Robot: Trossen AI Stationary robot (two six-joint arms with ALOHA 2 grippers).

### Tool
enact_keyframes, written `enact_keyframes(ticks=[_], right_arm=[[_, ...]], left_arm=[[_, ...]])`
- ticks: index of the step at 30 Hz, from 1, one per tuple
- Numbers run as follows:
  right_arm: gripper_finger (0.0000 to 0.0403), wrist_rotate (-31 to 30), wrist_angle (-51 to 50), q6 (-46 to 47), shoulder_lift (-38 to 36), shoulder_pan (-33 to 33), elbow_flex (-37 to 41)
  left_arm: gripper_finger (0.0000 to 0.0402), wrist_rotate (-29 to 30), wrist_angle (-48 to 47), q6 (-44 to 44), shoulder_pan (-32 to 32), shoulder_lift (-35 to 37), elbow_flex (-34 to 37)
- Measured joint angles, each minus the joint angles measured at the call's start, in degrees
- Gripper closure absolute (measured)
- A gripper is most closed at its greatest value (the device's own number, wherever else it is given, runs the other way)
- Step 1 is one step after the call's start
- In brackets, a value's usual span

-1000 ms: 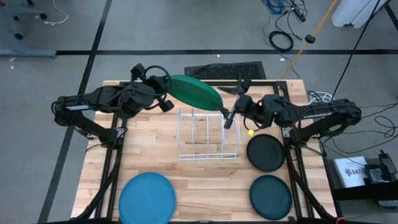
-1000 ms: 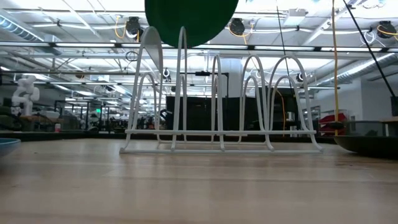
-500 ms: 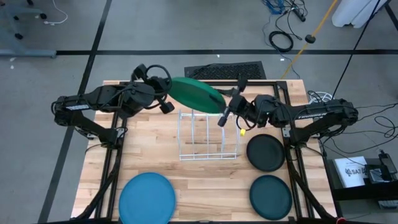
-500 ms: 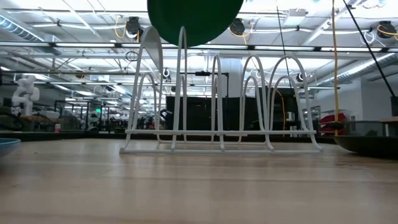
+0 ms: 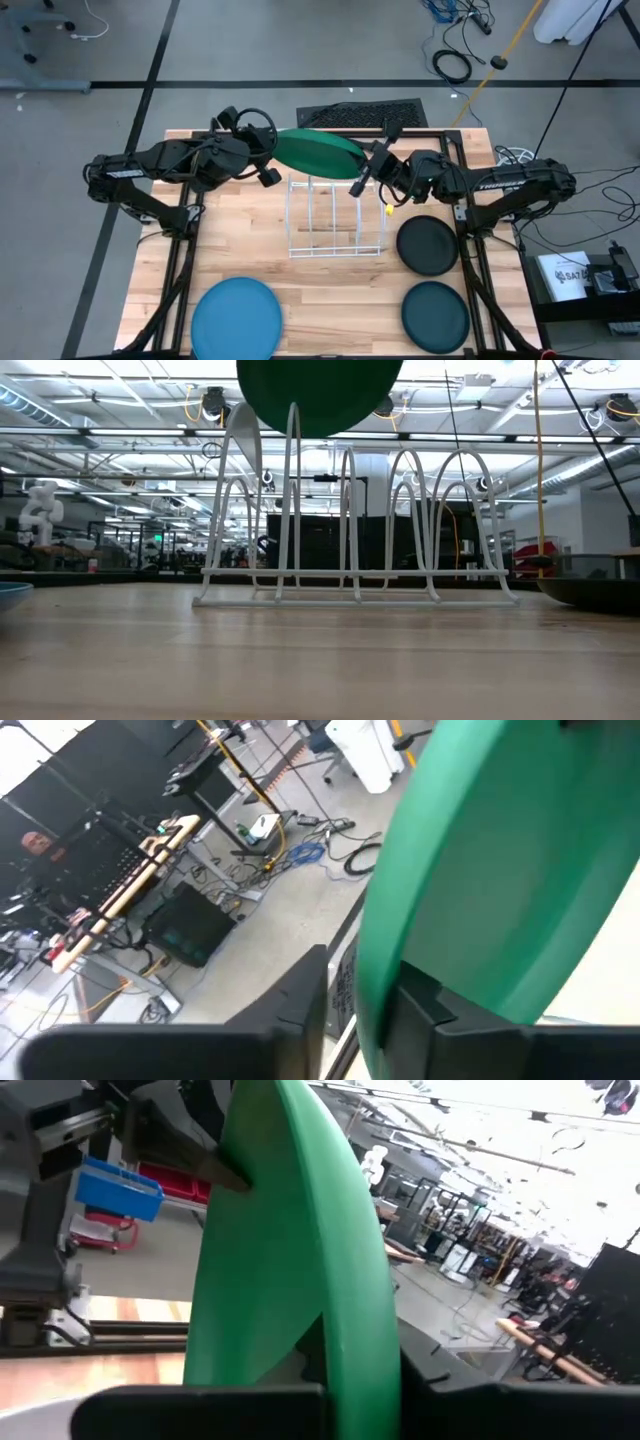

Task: Sort dishes
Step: Put the green plate into the dish rack

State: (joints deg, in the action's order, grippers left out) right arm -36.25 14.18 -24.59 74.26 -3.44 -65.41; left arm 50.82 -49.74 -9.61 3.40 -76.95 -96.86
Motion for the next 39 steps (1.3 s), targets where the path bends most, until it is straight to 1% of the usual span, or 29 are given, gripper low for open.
enact_keyframes(ticks=[3,6,8,10,14,17,21,25,28,31,33,36,39], right_arm=[[0.0376,-2.0,0.0,-2.9,-0.2,-0.1,0.0],[0.0376,-2.7,-0.2,-5.7,-1.3,-0.2,0.0],[0.0376,-4.8,-0.3,-7.8,-2.2,-0.2,0.0],[0.0376,-7.4,-1.7,-9.7,-3.4,-0.1,0.3],[0.0376,-10.3,-2.6,-13.5,-4.6,-0.1,0.3],[0.0376,-8.8,-3.7,-18.8,-5.5,-0.1,0.2],[0.0376,-1.8,-3.8,-27.4,-5.6,-0.7,0.2],[0.0376,5.6,-3.5,-39.5,-5.7,-1.5,0.2],[0.0376,10.1,-4.1,-49.4,-5.7,-1.7,0.2],[0.0376,11.6,-4.4,-57.6,-5.7,-1.7,0.1],[0.0376,12.9,-6.5,-59.8,-5.7,-1.7,-0.9],[0.0376,15.4,-12.3,-61.8,-5.7,-2.0,-3.4],[0.0376,15.6,-18.5,-64.0,-5.6,-2.9,-5.7]], left_arm=[[0.0283,1.1,0.1,-0.5,0.4,0.2,0.0],[0.0252,1.2,0.1,-1.3,1.7,1.0,-0.5],[0.0236,1.0,0.0,-1.5,2.5,1.7,-1.3],[0.0228,-0.9,0.2,-1.7,3.2,2.9,-1.9],[0.0225,-5.6,0.1,-1.7,4.5,4.3,-1.9],[0.0224,-7.3,-0.5,-1.6,5.5,5.5,-1.7],[0.0224,-7.2,-0.6,-1.2,6.5,8.0,-1.9],[0.0224,-7.2,-3.6,1.9,6.5,8.8,-1.7],[0.0224,-6.0,-5.6,5.1,6.4,9.5,-1.8],[0.0224,-5.5,-6.9,7.5,6.4,9.5,-1.8],[0.0224,-5.5,-7.0,8.3,6.4,9.3,-1.6],[0.0224,-5.5,-6.6,9.3,6.3,9.5,-0.9],[0.0223,-5.5,-6.4,10.4,5.9,9.4,0.3]])
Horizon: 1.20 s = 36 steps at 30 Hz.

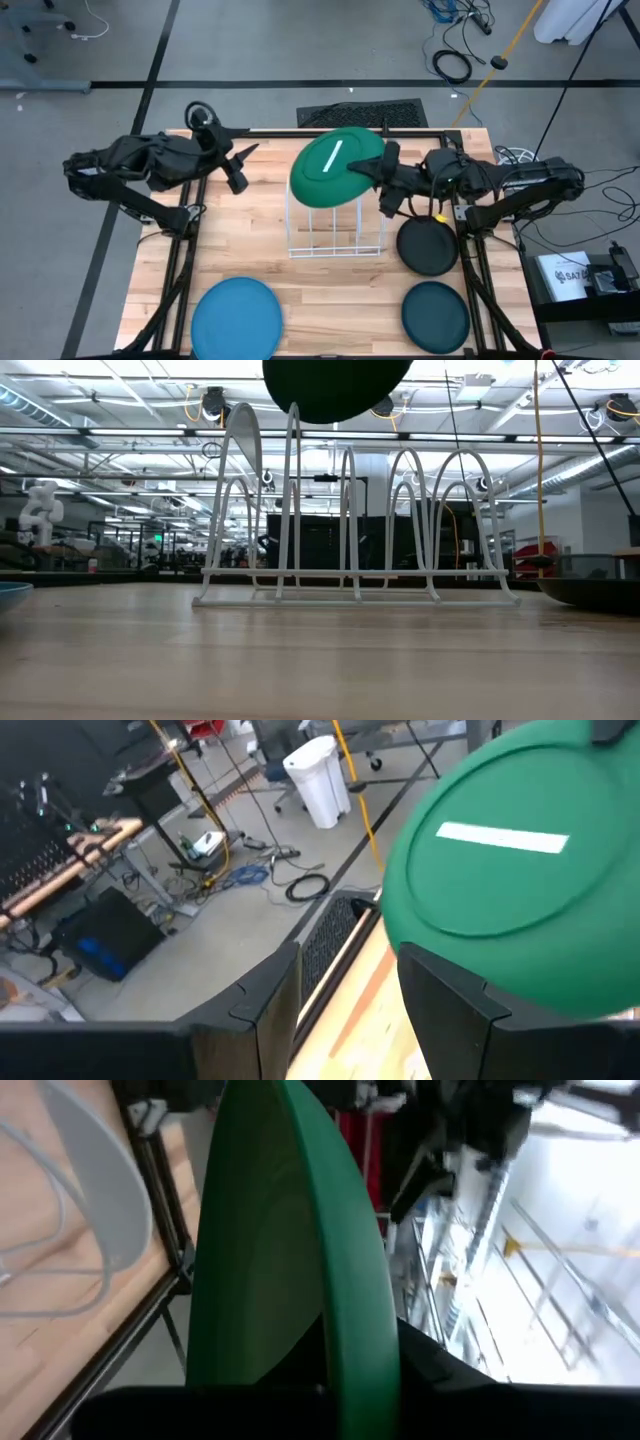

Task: Sort dishes
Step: Put the green plate into the dish rack

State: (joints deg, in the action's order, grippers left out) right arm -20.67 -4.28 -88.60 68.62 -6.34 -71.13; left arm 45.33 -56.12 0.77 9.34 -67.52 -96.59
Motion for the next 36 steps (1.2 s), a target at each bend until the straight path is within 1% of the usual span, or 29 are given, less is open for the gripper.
enact_keyframes(ticks=[2,5,9,12,16,17,22,30,36], right_arm=[[0.0376,0.6,-3.0,-0.5,0.0,-0.3,-1.9],[0.0376,3.9,-7.5,-0.2,0.7,-0.5,-5.6],[0.0376,6.1,-14.0,-0.7,3.9,-0.5,-9.6],[0.0376,7.0,-17.5,-2.4,6.0,0.1,-12.7],[0.0376,13.0,-19.3,-3.7,8.0,1.2,-15.8],[0.0376,13.6,-20.3,-4.1,8.5,1.5,-16.5],[0.0376,14.1,-27.3,-4.7,11.9,2.7,-21.6],[0.0376,19.2,-35.8,-5.6,19.3,3.9,-30.4],[0.0376,21.1,-39.1,-7.1,25.7,4.7,-35.2]], left_arm=[[0.0223,-0.1,-0.3,1.1,0.0,-0.1,0.8],[0.0223,-0.3,0.2,2.0,0.0,0.0,1.8],[0.0223,-0.4,0.6,3.4,0.0,-0.1,3.5],[0.0223,-0.5,2.9,3.4,0.0,-0.1,5.0],[0.0223,-0.5,5.9,3.4,0.0,-0.3,6.6],[0.0223,-0.5,6.2,3.4,0.0,-0.3,7.0],[0.0223,-0.6,6.5,3.4,0.0,-0.3,7.9],[0.0223,-0.6,6.6,3.4,0.0,-0.3,7.9],[0.0223,-0.6,6.6,3.2,0.0,-0.3,7.9]])
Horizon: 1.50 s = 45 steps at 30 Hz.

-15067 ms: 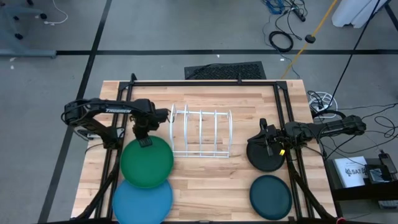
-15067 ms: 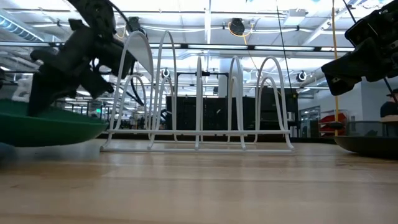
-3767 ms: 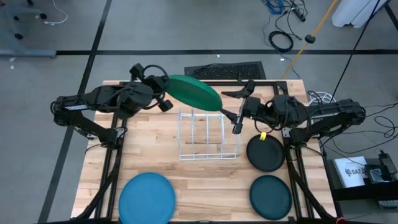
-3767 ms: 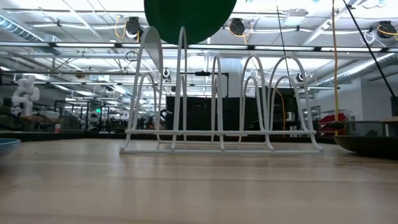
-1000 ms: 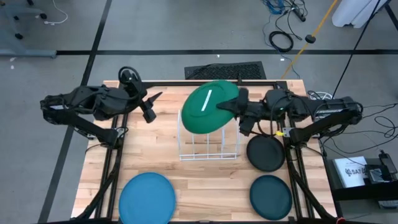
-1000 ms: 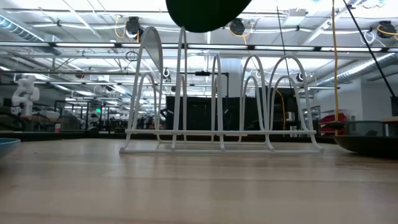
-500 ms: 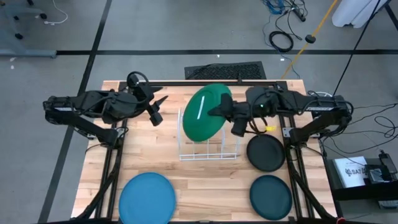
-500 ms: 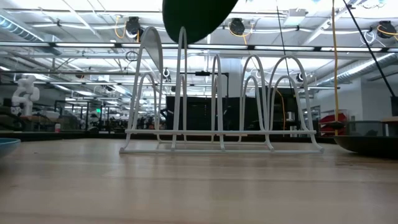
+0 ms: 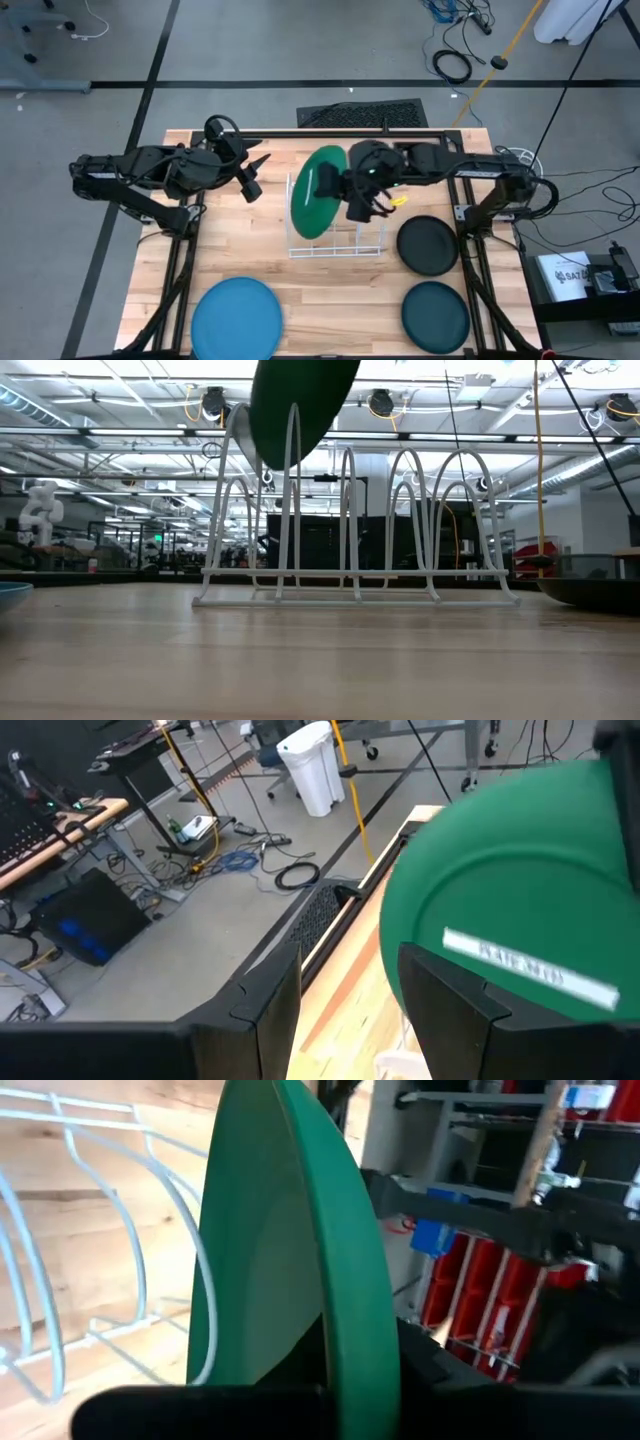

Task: Sort dishes
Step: Put the green plate into the dish rack, then put the blue plate into the dish rack

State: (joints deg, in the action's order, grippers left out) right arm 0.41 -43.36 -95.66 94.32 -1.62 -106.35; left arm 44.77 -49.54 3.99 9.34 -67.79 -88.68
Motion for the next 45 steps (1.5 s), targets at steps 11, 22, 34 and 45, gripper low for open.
enact_keyframes(ticks=[11,22,34,45], right_arm=[[0.0376,-0.1,-1.2,-1.5,7.8,0.5,-2.4],[0.0366,-1.7,1.6,-5.1,9.8,0.5,-2.4],[0.0343,-2.1,3.1,-4.0,10.4,0.4,-2.4],[0.0307,-2.0,3.2,-1.8,10.3,0.4,-2.4]], left_arm=[[0.0223,0.0,0.0,-0.4,0.0,0.0,0.0],[0.0224,0.0,0.2,-1.4,0.0,0.0,0.0],[0.0224,0.0,1.1,-1.4,0.0,0.0,0.0],[0.0224,0.0,1.1,-1.4,0.0,0.0,0.0]])
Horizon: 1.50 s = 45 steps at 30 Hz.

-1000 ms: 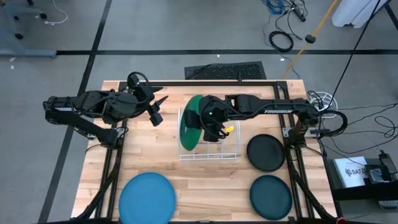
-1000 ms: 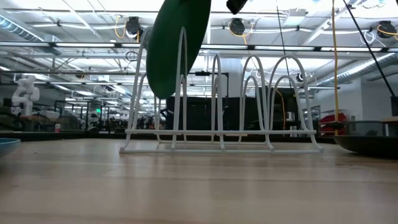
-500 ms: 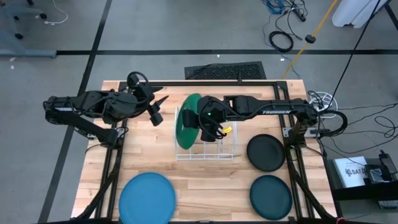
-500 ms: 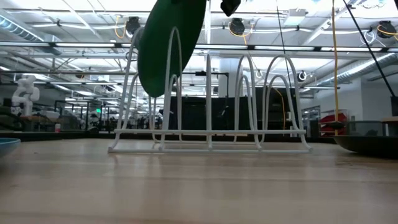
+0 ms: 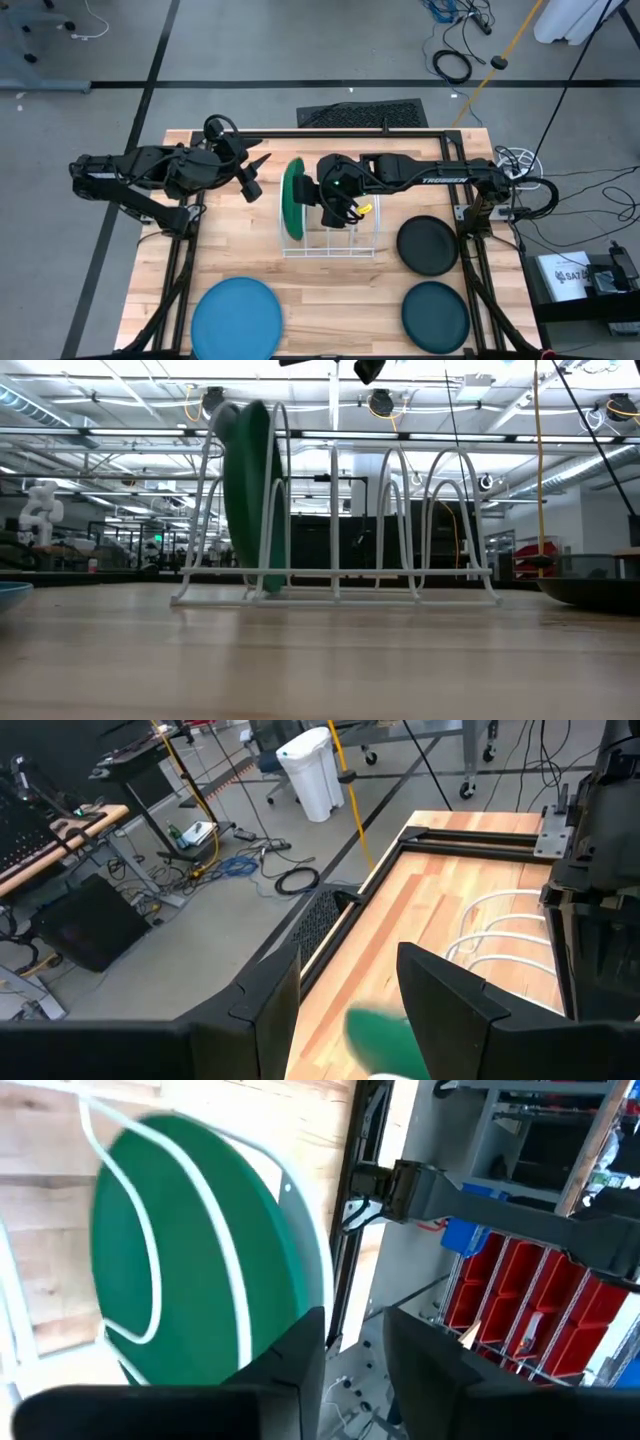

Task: Sort dishes
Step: Put the blue plate into the dish rack

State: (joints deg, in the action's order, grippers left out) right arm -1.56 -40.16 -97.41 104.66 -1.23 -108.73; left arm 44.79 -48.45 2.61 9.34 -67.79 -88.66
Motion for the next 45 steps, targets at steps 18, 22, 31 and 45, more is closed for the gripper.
enact_keyframes(ticks=[18,22,31,45], right_arm=[[0.0248,-7.1,5.5,16.6,-3.7,-2.8,0.0],[0.0253,-7.3,3.0,23.6,-7.5,-2.6,0.0],[0.028,-7.4,0.9,30.6,-15.9,-2.2,0.0],[0.0284,-12.0,-5.2,43.0,-31.0,-3.3,0.0]], left_arm=[[0.0224,0.0,-0.9,2.8,0.0,0.0,0.0],[0.0224,-0.7,-3.9,5.1,0.0,-1.0,0.0],[0.0224,-15.0,-18.0,17.0,-1.5,-10.8,0.0],[0.0224,-34.5,-27.5,31.3,8.0,-17.0,-2.4]])
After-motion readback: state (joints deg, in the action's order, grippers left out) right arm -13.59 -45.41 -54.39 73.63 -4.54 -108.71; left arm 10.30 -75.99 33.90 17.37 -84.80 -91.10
